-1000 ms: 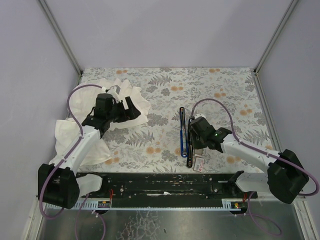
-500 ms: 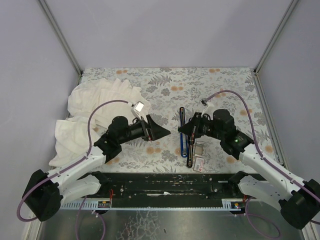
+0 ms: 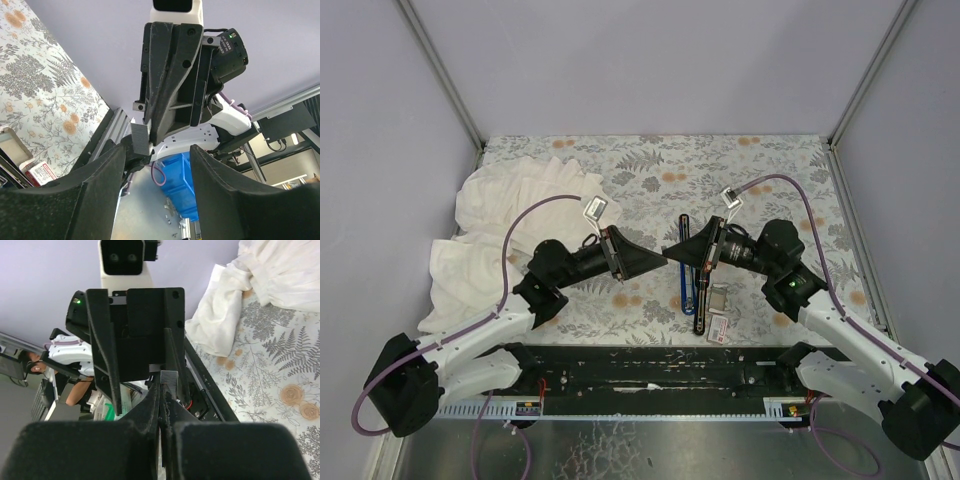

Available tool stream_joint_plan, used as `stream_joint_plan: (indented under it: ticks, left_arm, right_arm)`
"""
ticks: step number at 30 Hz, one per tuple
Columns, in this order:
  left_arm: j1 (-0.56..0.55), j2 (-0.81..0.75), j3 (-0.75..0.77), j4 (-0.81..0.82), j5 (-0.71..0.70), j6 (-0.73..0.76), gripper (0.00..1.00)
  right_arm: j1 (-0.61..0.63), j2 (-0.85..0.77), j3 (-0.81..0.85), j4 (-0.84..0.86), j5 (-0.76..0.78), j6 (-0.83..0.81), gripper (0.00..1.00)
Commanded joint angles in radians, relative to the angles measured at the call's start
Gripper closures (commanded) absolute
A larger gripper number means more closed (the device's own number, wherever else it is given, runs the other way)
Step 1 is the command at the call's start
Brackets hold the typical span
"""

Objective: Load the staples into the stapler

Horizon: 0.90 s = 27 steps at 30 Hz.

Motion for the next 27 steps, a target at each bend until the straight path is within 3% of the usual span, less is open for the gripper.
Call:
stream_joint_plan:
  ticks: [1, 19, 27]
  left_arm:
    - [-0.009, 0.0, 0.015, 0.095, 0.0, -0.029, 0.48]
    - [-0.019, -0.017, 0.013, 0.112, -0.008, -0.048, 0.84]
    - [-0.02, -0.022, 0.011, 0.122, -0.015, -0.059, 0.9]
  right_arm:
    - [-0.004, -0.02, 0.007, 0.114, -0.06, 0.045, 1.0]
    - [-0.004, -0.006, -0.018, 0.172, -0.072, 0.107, 1.0]
    - [-0.004, -0.009, -0.022, 0.166, -0.068, 0.109, 1.0]
